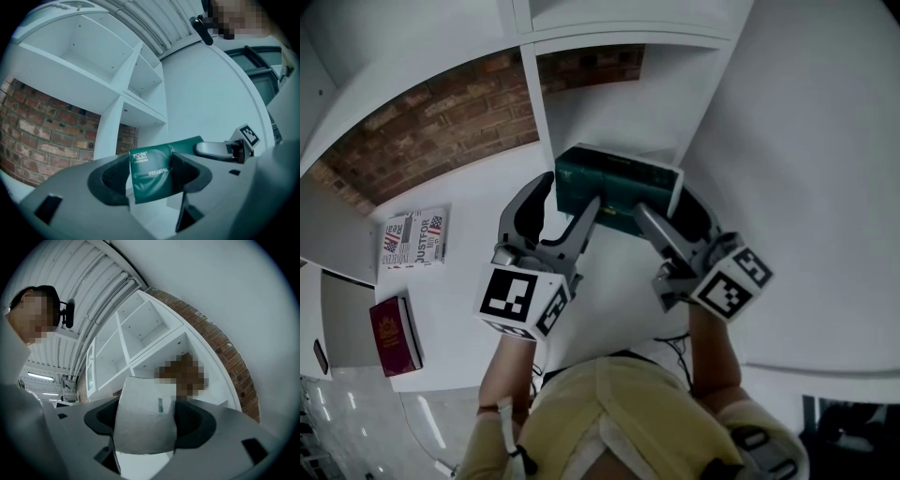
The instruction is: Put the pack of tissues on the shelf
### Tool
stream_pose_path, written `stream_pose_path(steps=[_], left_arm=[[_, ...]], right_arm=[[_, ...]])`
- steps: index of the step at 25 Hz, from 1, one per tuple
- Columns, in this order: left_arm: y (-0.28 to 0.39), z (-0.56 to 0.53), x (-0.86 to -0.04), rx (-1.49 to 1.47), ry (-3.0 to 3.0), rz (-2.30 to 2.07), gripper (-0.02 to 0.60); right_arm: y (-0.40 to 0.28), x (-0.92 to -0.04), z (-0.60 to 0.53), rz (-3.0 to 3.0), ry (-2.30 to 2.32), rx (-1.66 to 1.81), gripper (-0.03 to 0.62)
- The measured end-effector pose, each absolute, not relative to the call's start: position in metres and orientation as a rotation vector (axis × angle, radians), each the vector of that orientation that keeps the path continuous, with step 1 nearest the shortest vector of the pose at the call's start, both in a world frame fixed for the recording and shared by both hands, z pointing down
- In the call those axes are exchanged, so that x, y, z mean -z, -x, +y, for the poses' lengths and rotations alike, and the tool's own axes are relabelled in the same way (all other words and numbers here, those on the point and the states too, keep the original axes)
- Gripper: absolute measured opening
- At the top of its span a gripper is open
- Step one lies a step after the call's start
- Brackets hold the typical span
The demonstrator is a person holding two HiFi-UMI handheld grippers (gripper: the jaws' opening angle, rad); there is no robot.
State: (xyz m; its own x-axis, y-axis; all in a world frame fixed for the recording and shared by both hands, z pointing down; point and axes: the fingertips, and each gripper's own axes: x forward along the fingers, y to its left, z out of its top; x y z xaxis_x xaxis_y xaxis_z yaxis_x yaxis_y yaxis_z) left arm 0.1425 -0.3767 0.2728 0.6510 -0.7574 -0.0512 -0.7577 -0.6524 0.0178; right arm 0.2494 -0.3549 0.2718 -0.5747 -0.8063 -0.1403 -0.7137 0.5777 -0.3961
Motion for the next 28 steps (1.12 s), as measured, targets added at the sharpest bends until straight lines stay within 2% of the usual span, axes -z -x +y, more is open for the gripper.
stream_pose_path(steps=[18,28], left_arm=[[-0.146,-0.423,-0.273,0.089,2.645,1.503,0.285],[-0.115,-0.416,-0.279,0.019,2.668,1.575,0.285]], right_arm=[[-0.259,-0.265,-0.416,2.447,1.268,0.295,0.334],[-0.249,-0.274,-0.442,2.439,1.436,0.094,0.334]])
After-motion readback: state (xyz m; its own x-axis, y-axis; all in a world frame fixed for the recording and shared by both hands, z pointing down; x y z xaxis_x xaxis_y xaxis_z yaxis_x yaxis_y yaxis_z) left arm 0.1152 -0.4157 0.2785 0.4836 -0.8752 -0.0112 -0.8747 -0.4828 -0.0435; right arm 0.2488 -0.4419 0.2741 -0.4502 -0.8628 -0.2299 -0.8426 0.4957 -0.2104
